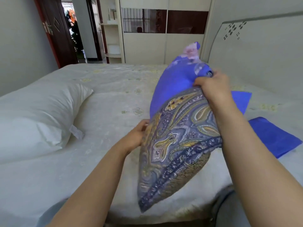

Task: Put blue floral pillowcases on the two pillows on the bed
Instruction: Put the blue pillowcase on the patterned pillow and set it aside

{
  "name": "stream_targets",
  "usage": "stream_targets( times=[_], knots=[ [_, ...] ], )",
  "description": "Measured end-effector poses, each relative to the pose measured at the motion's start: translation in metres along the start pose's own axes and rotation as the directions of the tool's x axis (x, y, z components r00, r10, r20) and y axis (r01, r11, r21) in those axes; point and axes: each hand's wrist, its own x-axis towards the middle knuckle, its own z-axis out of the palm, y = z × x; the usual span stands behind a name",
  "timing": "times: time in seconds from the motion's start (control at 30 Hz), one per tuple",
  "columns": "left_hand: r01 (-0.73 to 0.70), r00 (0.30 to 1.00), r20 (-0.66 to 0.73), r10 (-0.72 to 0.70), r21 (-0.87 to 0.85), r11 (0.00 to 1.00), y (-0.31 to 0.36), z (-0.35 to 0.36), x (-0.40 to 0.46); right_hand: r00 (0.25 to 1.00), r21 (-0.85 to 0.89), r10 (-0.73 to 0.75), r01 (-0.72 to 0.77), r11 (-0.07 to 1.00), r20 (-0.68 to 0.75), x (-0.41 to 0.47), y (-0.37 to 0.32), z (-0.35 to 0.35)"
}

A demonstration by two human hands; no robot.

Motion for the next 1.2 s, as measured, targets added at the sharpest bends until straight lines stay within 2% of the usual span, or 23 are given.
stream_targets(
  times=[0.03,0.07,0.1,0.17,0.2,0.23,0.27,0.33,0.4,0.47,0.57,0.63,0.67,0.7,0.77,0.8,0.87,0.93,1.0,1.03,1.1,1.17,1.2],
  knots=[
    [0.071,0.982,0.164,-0.090,0.117,0.991,0.004,0.010,-0.004,0.990,-0.134,-0.123,0.132,0.982,0.074,0.006,-0.019,0.012],
    [0.107,0.962,0.234,-0.143,0.159,0.981,0.008,0.021,-0.005,0.958,-0.315,-0.198,0.257,0.914,0.205,0.009,-0.035,0.024],
    [0.120,0.960,0.238,-0.144,0.113,0.986,0.014,0.029,-0.005,0.915,-0.490,-0.195,0.358,0.795,0.352,0.007,-0.044,0.037],
    [0.131,0.986,0.135,-0.099,-0.251,0.959,0.023,0.036,-0.003,0.834,-0.639,-0.075,0.474,0.606,0.547,-0.002,-0.043,0.061],
    [0.141,0.990,0.077,-0.118,-0.458,0.878,0.024,0.035,-0.001,0.795,-0.636,0.001,0.485,0.600,0.606,-0.006,-0.035,0.071],
    [0.141,0.988,0.026,-0.155,-0.581,0.801,0.024,0.033,-0.001,0.753,-0.590,0.055,0.465,0.660,0.655,-0.009,-0.023,0.077],
    [0.136,0.981,-0.025,-0.191,-0.610,0.781,0.021,0.029,-0.001,0.733,-0.524,0.086,0.394,0.755,0.675,-0.013,-0.011,0.081],
    [0.109,0.962,-0.142,-0.233,-0.581,0.807,0.013,0.021,-0.004,0.804,-0.452,0.058,0.271,0.850,0.591,-0.014,0.013,0.082],
    [0.057,0.944,-0.240,-0.225,-0.554,0.831,0.005,0.006,-0.008,0.898,-0.518,-0.057,0.303,0.800,0.436,-0.009,0.037,0.077],
    [0.023,0.936,-0.302,-0.178,-0.452,0.892,-0.001,-0.013,-0.012,0.921,-0.614,-0.030,0.283,0.736,0.389,-0.003,0.057,0.069],
    [-0.066,0.942,-0.336,-0.018,-0.236,0.970,0.002,-0.031,-0.015,0.912,-0.639,0.114,0.183,0.747,0.395,0.009,0.080,0.057],
    [-0.109,0.951,-0.298,0.082,-0.075,0.991,0.009,-0.030,-0.013,0.935,-0.618,0.089,0.154,0.771,0.344,0.018,0.087,0.054],
    [-0.112,0.955,-0.268,0.129,0.079,0.991,0.011,-0.026,-0.011,0.947,-0.626,0.060,0.160,0.764,0.316,0.021,0.088,0.053],
    [-0.108,0.951,-0.253,0.179,0.270,0.957,0.012,-0.022,-0.006,0.957,-0.658,0.040,0.168,0.734,0.288,0.025,0.090,0.053],
    [-0.110,0.927,-0.217,0.305,0.621,0.776,0.012,-0.012,0.009,0.963,-0.754,0.055,0.169,0.635,0.263,0.032,0.096,0.051],
    [-0.099,0.916,-0.205,0.344,0.717,0.690,0.013,-0.007,0.018,0.955,-0.787,0.102,0.165,0.594,0.277,0.035,0.099,0.050],
    [-0.078,0.898,-0.198,0.394,0.808,0.584,0.018,0.001,0.036,0.924,-0.800,0.146,0.219,0.559,0.355,0.033,0.104,0.052],
    [-0.074,0.891,-0.174,0.420,0.857,0.511,0.025,0.013,0.056,0.908,-0.735,-0.024,0.355,0.578,0.419,0.021,0.105,0.059],
    [-0.044,0.880,-0.192,0.434,0.878,0.477,0.026,0.023,0.067,0.907,-0.610,-0.229,0.409,0.678,0.353,-0.004,0.096,0.065],
    [-0.049,0.854,-0.225,0.470,0.863,0.502,0.023,0.028,0.072,0.915,-0.554,-0.278,0.399,0.731,0.292,-0.015,0.091,0.065],
    [-0.125,0.780,-0.356,0.515,0.717,0.686,0.014,0.035,0.070,0.911,-0.471,-0.343,0.411,0.780,0.227,-0.031,0.084,0.060],
    [-0.209,0.748,-0.506,0.431,0.437,0.875,0.012,0.036,0.059,0.890,-0.433,-0.356,0.450,0.781,0.284,-0.039,0.083,0.051],
    [-0.239,0.748,-0.552,0.369,0.294,0.925,0.015,0.033,0.050,0.874,-0.432,-0.335,0.470,0.770,0.353,-0.042,0.082,0.046]
  ],
)
